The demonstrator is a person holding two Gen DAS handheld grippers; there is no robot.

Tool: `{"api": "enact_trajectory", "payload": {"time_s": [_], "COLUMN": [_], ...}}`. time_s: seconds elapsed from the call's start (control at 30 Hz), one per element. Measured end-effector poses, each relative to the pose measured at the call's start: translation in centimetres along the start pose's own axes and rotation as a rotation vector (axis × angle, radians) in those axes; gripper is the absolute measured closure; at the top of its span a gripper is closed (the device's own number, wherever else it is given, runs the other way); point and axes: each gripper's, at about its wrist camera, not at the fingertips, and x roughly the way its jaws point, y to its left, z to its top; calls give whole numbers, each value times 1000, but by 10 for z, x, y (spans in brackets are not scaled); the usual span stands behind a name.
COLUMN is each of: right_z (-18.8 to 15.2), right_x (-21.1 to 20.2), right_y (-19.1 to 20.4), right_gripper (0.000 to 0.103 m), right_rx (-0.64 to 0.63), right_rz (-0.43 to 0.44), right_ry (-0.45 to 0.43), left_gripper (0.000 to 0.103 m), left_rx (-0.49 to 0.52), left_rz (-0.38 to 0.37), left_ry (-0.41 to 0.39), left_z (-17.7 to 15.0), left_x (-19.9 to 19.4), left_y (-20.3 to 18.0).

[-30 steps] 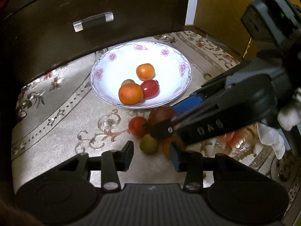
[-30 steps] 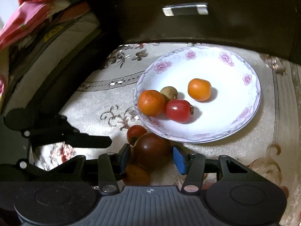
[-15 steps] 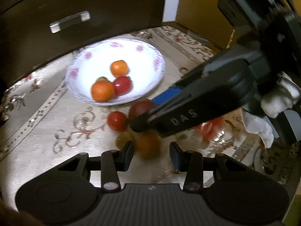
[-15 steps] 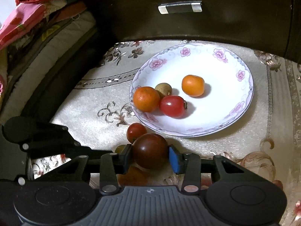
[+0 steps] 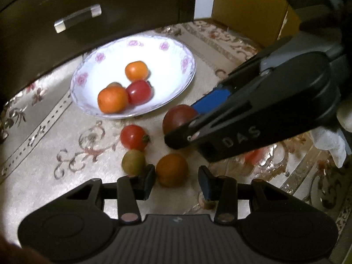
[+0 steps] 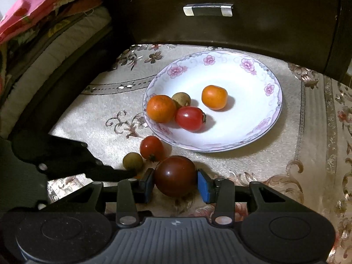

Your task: Organize fruits

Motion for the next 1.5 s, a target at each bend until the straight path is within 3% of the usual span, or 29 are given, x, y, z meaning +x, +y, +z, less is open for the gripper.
{"api": "enact_trajectory", "payload": {"time_s": [0.2, 0.27, 0.9, 1.5], "right_z": [0, 0, -5, -3], "right_x": [-1, -2, -1, -7], "right_y": [1, 1, 16, 22], "right_gripper": [65, 65, 65, 67], "right_rx": [-25, -37, -194, -218], "right_rz": [-10, -18, -103, -133], "right_ry": [3, 3, -10, -10], "left_gripper": [60, 67, 67, 67], "left_rx": [-7, -2, 1, 14], "left_rz": [-2, -2, 35, 69], "left_ry": [-2, 1, 14, -22], "left_z": [0, 0, 1, 8], "left_x": [0, -1, -1, -14], "left_y": [-1, -2, -1, -1]}}
